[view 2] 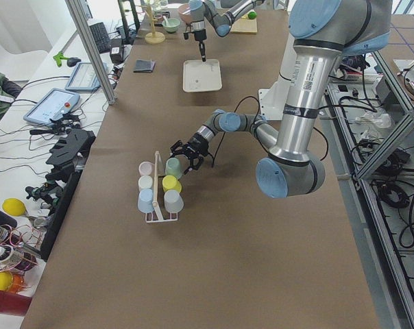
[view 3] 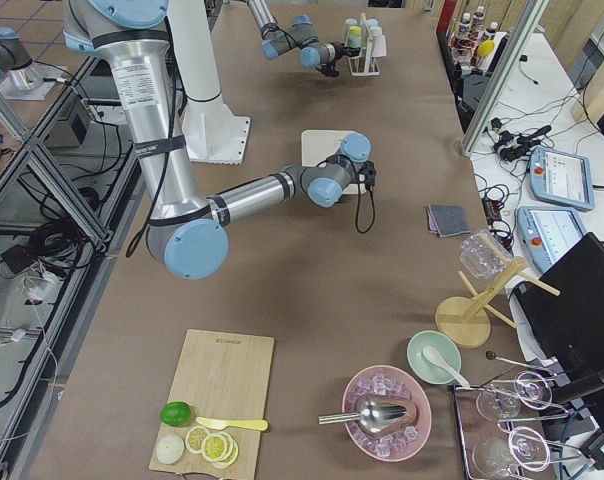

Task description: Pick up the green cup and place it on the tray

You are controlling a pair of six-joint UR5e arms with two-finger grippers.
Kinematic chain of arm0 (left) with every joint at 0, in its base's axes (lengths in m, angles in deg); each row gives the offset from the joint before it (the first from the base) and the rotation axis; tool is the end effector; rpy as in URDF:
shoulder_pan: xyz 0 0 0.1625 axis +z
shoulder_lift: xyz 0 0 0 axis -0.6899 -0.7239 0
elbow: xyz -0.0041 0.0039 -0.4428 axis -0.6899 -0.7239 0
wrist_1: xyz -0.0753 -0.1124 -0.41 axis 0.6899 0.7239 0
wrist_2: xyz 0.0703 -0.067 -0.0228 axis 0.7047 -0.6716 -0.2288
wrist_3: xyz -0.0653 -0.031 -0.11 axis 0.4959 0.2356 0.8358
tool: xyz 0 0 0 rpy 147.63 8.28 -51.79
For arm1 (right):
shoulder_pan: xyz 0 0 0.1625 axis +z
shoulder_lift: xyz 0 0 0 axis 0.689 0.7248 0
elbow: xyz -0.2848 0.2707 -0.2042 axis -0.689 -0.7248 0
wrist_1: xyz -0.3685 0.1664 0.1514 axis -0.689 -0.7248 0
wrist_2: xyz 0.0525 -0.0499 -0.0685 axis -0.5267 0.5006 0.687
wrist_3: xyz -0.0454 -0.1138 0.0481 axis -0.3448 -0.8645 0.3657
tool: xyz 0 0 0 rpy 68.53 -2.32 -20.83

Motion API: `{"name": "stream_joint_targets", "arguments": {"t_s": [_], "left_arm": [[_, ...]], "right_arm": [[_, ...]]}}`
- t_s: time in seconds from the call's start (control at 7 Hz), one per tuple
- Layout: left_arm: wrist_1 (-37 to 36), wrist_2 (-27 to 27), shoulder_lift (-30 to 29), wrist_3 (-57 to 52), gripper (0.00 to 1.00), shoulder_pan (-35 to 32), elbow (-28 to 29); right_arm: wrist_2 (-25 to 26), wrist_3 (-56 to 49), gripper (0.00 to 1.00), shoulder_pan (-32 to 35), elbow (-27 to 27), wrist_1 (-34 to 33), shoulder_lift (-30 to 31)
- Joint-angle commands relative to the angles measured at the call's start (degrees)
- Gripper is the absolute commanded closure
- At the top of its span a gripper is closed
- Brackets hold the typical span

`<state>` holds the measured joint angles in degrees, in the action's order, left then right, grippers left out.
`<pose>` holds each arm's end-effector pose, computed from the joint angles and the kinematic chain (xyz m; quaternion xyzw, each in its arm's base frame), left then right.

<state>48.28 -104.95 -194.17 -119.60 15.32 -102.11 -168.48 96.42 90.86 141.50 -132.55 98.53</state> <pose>0.4107 -0.4768 0.5277 0.0564 -0.3724 0.7180 0.5854 -0.4205 -0.5076 0.4187 -0.0494 -0.5202 -0.0615 0.8504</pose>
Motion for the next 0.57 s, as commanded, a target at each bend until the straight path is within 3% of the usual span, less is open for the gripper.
{"name": "stream_joint_targets", "arguments": {"t_s": [0.0, 0.43], "left_arm": [[2.0, 0.0, -0.3, -0.1, 0.02, 0.3, 2.4], [2.0, 0.0, -0.1, 0.0, 0.02, 0.3, 2.5]], "right_arm": [[6.2, 2.9, 1.00, -5.4, -1.8, -6.9, -8.5], [8.0, 6.5, 1.00, -7.6, -5.3, -6.3, -12.6]]}}
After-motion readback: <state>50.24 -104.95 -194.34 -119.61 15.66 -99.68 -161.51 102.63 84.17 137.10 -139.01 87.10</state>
